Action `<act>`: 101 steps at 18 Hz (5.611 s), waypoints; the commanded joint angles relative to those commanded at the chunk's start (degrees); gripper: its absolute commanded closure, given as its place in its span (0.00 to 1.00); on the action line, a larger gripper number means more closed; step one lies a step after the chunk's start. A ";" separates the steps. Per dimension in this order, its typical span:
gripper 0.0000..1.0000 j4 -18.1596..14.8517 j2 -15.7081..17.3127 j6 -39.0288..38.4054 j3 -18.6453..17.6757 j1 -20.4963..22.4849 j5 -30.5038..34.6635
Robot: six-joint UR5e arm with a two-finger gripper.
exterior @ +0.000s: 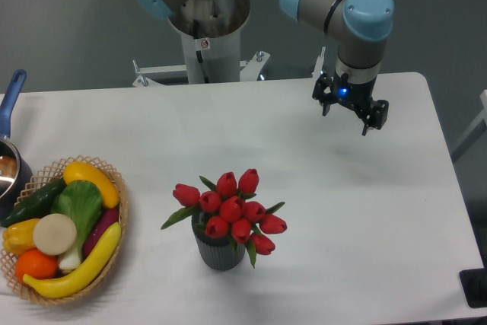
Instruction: Pick up the flowers from the vase
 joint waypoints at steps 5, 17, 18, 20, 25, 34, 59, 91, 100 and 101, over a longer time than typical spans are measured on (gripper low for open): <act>0.00 0.00 -0.09 0.17 0.53 0.09 -0.17; 0.00 2.89 3.16 -8.26 -1.84 2.02 -26.15; 0.00 4.29 3.51 -8.35 -2.54 1.67 -28.98; 0.00 7.10 3.87 -8.35 -3.69 1.14 -31.89; 0.00 9.23 1.32 -8.17 -3.86 -0.70 -44.80; 0.00 9.32 -2.81 -8.09 -2.46 -6.94 -53.69; 0.00 11.16 -12.74 -8.00 3.17 -9.05 -68.82; 0.81 11.43 -7.13 -13.97 3.25 -8.61 -76.37; 0.81 11.34 -4.31 -16.52 6.42 -8.35 -77.26; 0.81 11.34 -4.22 -16.79 6.77 -8.18 -77.26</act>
